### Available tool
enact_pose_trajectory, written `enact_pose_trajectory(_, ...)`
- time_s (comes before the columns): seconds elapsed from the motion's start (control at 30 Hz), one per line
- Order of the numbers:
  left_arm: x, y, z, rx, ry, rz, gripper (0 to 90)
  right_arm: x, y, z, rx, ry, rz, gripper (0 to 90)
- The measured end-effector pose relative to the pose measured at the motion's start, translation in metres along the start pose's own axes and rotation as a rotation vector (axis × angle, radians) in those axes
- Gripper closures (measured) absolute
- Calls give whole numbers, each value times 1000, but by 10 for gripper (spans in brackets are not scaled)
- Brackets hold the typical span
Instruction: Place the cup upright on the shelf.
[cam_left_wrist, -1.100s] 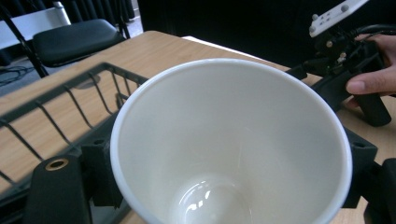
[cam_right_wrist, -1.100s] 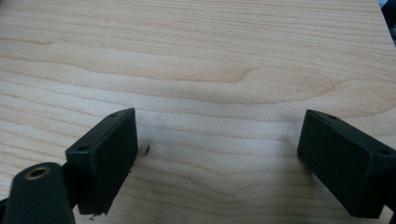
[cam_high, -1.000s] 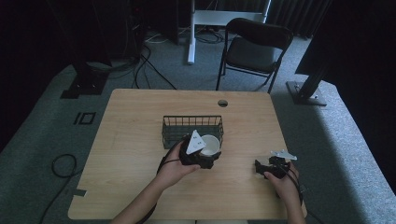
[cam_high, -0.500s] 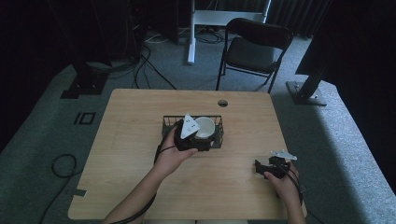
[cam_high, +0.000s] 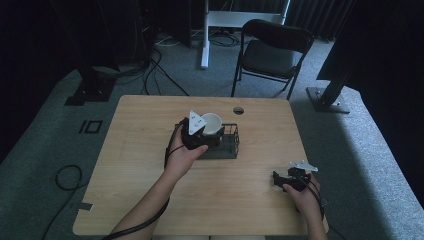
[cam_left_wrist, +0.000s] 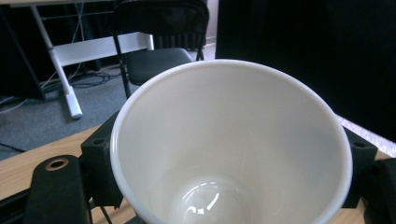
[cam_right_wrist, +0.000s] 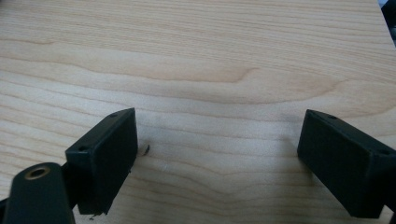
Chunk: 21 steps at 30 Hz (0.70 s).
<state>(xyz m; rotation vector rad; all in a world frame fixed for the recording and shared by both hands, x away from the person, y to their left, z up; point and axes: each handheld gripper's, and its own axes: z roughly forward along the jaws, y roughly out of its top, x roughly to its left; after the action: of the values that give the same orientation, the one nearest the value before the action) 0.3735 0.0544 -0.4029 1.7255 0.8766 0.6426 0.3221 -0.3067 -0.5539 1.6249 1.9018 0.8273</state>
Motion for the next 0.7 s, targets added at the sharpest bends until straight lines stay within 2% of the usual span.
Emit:
enact_pose_trajectory(0.07,4,-2,3,-1,9,-28,204,0,0,0,0,0,0,117)
enact_pose_trajectory(0.1,4,-2,3,-1,9,-28,204,0,0,0,0,0,0,117)
enact_pose_trajectory(0.13,7,-4,6,-4,27,-42,204,0,0,0,0,0,0,117)
enact_pose_trajectory(0.3,17,-8,13,-3,94,-58,205,0,0,0,0,-1,-1,117)
enact_pose_trajectory(0.5,27,-15,23,21,129,-76,204,0,0,0,0,0,1,117)
enact_pose_trajectory(0.57,30,-18,27,34,158,-61,205,0,0,0,0,0,1,117)
enact_pose_trajectory(0.7,34,-24,34,53,169,-72,205,0,0,0,1,0,0,117)
